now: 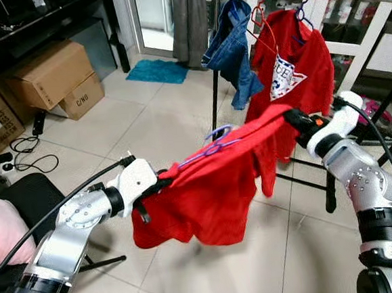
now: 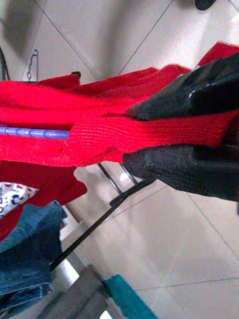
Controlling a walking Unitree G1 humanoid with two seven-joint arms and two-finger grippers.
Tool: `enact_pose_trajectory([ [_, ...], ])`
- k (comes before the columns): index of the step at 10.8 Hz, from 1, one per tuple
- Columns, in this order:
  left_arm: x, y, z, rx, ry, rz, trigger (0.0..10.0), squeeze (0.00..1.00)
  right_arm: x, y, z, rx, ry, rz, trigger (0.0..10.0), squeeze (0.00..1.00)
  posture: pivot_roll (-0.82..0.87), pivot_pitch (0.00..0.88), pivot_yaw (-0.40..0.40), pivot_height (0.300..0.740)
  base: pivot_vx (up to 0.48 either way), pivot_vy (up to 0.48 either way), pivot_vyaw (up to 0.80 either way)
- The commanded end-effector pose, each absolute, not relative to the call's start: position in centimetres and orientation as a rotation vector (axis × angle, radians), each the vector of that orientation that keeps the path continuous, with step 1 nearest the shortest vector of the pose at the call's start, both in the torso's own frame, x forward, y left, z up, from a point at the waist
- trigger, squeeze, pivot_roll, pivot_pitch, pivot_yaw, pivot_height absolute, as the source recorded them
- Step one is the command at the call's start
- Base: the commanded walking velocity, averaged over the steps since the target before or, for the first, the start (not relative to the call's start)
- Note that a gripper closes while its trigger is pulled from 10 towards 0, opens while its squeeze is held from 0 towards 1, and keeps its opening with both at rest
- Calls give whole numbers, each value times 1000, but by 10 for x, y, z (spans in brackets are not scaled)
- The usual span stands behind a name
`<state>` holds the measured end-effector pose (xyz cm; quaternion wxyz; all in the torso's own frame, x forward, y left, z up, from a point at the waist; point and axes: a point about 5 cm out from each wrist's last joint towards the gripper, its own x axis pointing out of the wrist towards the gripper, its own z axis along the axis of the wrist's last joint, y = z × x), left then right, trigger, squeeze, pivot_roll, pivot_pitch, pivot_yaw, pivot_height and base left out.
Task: Hang hanger
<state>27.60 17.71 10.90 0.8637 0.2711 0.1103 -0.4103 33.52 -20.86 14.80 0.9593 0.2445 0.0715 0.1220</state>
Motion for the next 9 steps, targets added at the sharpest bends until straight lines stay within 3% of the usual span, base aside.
enact_pose_trajectory([
  [1, 275, 209, 95, 595, 363, -746, 0, 0, 332, -238, 178, 418, 11, 179, 0, 0, 48, 0, 6, 740, 0, 0, 0],
  [2, 285, 205, 113, 593, 222, -795, 0, 0, 327, -223, 185, 254, 30, 277, 10000, 0, 49, 0, 4, 740, 0, 0, 0],
  [4, 292, 200, 127, 581, 161, -858, 0, 0, 315, -196, 173, 101, 156, 403, 10000, 0, 48, 0, 2, 740, 0, 0, 0],
  [6, 294, 194, 123, 589, 160, -945, 0, 0, 314, -183, 167, 112, 197, 381, 10000, 0, 37, 0, 12, 740, 0, 0, 0],
  [7, 292, 188, 114, 593, 184, -1006, 0, 0, 313, -169, 172, 115, 195, 436, 10000, 1000, 32, 0, 14, 740, 0, 0, 0],
  [9, 293, 186, 114, 575, 175, -1014, 0, 0, 309, -164, 175, 103, 222, 468, 10000, 1000, 29, 0, 15, 740, 0, 0, 0],
])
